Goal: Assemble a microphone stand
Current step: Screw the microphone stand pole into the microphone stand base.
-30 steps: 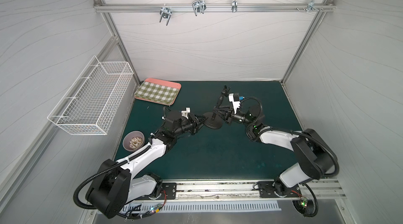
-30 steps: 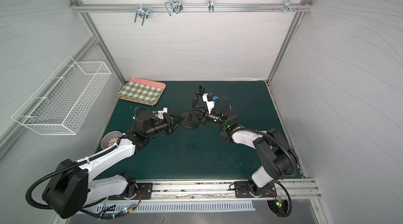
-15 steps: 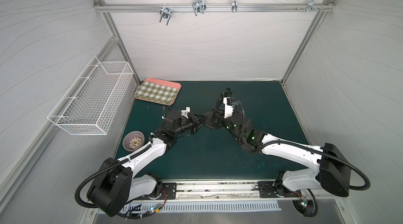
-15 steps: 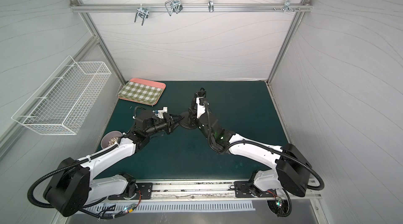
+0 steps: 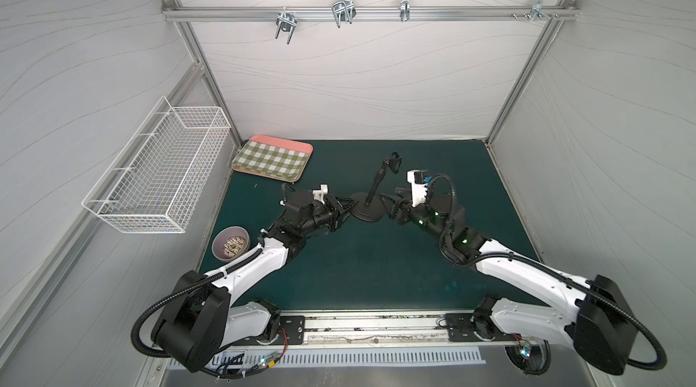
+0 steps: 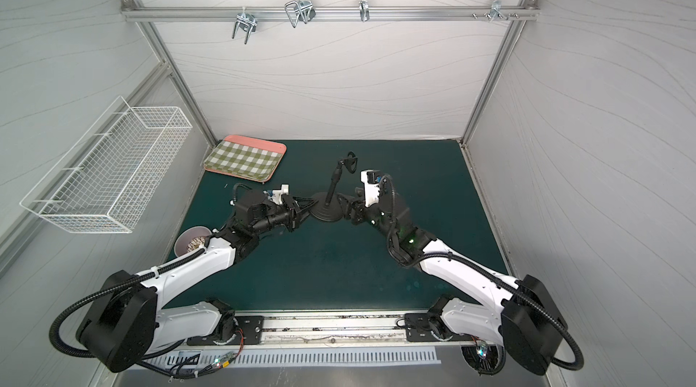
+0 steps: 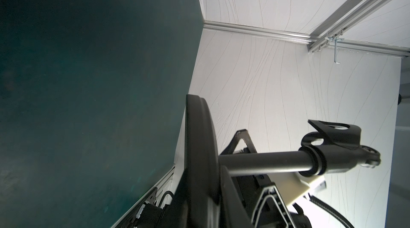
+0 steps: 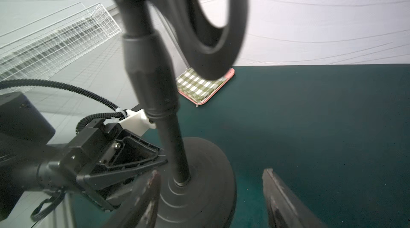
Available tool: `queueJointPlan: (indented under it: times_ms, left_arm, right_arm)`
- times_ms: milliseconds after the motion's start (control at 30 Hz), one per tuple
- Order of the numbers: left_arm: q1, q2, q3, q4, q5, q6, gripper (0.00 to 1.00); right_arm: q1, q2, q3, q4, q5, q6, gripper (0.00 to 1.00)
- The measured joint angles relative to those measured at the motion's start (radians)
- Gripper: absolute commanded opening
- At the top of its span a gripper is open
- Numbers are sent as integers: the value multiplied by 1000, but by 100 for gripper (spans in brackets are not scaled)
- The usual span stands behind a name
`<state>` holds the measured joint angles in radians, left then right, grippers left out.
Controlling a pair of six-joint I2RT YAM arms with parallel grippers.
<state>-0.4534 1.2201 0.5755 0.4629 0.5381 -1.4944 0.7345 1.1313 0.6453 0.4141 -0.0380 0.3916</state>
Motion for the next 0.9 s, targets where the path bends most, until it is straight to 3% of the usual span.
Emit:
queueJointPlan:
  times_ms: [200,367,500,733,800,900]
  left_arm:
    - [1,0,0,0,0,0,0]
    - [1,0,0,-1,0,2,0]
    - [1,0,0,-1,0,2,0]
    - [1,-1,0,-2,0,2,0]
    - [1,-3,0,-1,1,2,0]
    - [1,-13,0,-15,-2,-10,0]
  right_arm:
    - [-144,126,5,151,-425,-7,67]
    - [-160,255,61,286,-616,9,62]
    - [-160,331,119,361,-683,32,56]
    - [-161,431,174,505,-748,109,27]
    - [-158,435,167,529,-736,123,20]
    - [-138,415,139,533,-651,93,18]
